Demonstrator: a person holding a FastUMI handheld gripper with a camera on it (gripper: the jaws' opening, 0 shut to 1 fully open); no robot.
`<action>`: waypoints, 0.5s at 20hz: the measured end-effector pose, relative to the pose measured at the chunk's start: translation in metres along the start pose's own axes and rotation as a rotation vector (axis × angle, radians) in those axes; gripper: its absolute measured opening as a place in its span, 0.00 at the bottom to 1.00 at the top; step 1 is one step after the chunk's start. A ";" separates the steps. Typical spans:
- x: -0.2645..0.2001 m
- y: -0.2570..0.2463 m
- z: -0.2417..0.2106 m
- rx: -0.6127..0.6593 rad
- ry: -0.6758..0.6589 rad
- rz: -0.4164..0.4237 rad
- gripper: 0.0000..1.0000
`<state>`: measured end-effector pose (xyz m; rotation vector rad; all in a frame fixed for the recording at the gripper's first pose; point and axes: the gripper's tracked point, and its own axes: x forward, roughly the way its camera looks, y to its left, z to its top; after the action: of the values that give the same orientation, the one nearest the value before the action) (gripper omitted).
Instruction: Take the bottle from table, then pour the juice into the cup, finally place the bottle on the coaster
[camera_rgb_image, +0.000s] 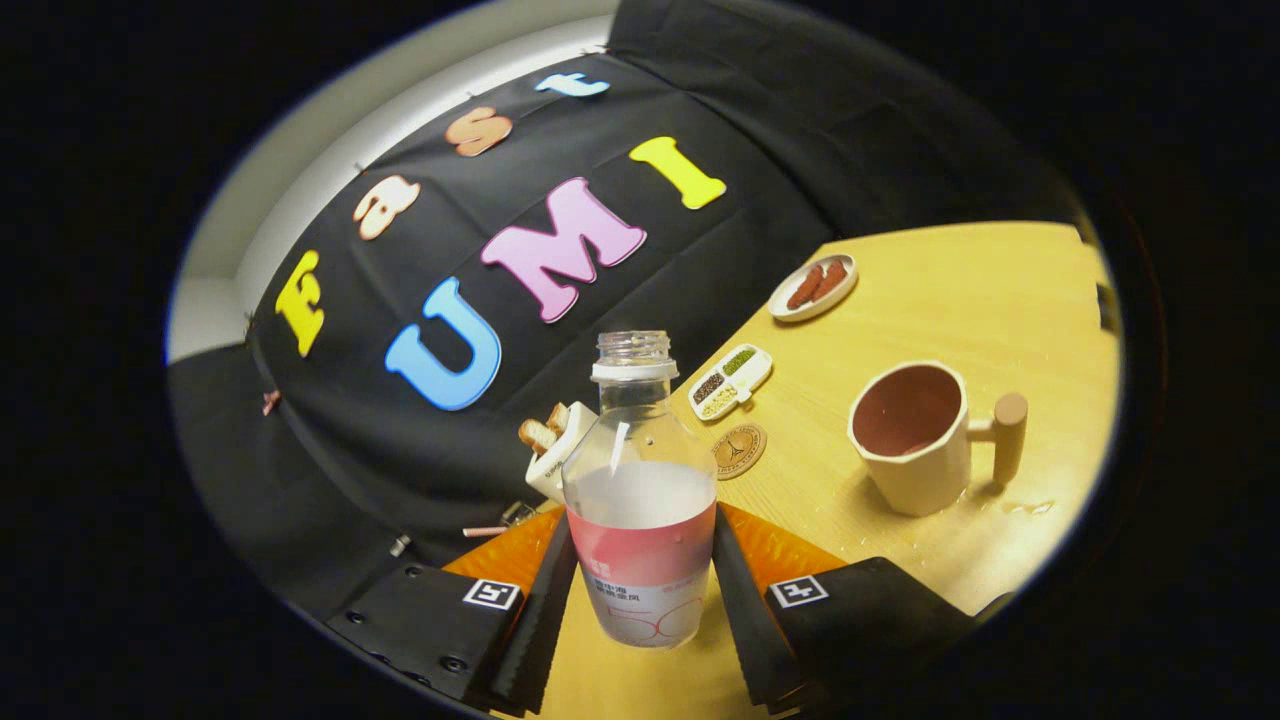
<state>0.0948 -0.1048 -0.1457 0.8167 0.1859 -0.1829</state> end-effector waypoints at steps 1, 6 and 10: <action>0.001 -0.004 0.002 0.072 0.007 -0.008 0.75; -0.003 -0.020 0.014 0.366 -0.015 -0.013 0.75; -0.002 -0.032 0.018 0.483 -0.021 -0.018 0.75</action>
<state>0.0868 -0.1397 -0.1555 1.2933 0.1304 -0.2585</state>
